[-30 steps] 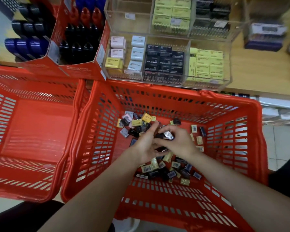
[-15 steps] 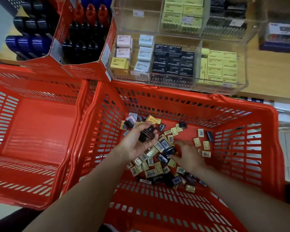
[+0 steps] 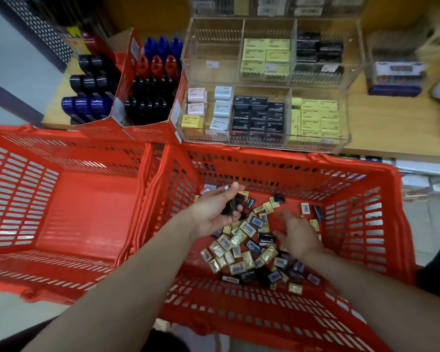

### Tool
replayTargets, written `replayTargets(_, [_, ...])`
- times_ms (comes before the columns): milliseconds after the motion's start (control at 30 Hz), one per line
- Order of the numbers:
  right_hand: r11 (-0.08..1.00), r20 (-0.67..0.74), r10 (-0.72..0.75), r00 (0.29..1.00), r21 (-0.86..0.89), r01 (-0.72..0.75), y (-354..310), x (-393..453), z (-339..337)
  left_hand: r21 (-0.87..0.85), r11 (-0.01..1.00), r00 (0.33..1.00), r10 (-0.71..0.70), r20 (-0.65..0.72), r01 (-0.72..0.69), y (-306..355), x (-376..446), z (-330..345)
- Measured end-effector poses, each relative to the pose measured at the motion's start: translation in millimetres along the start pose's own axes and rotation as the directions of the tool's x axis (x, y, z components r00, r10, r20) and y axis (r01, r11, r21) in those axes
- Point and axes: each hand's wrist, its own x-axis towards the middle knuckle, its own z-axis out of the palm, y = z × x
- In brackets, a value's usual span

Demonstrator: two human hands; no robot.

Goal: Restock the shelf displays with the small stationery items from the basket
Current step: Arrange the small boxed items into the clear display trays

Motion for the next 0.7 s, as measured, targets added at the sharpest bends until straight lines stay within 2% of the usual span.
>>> replayTargets(133, [0.999,0.038,-0.026,0.999,-0.044,0.028,-7,-18,-4,0.073,0.996,0.999,0.045,0.026,-0.047,13,-35,5])
replayTargets(267, [0.998,0.054,-0.061,0.997,-0.022,0.062,-20,-14,8,-0.098,0.995,0.996,0.037,0.076,-0.029,14,-39,-6])
replayTargets(400, [0.995,0.071,0.0,0.997,-0.098,0.007,-17,-3,37,-0.215,0.977,0.999,0.007,0.048,0.003,3,-19,-28])
replayTargets(533, [0.991,-0.008,0.038,0.999,-0.13,-0.039,-8,9,53,-0.123,0.991,0.998,0.049,-0.024,-0.052,-1,-3,-40])
replayTargets(633, [0.99,-0.015,0.036,0.999,-0.139,-0.037,3,18,42,-0.035,0.996,0.995,0.083,-0.047,-0.085,5,-6,-37])
replayTargets(700, [0.991,-0.006,0.06,0.998,-0.116,-0.06,3,22,26,-0.036,0.994,0.993,0.106,-0.046,-0.108,12,-15,-28])
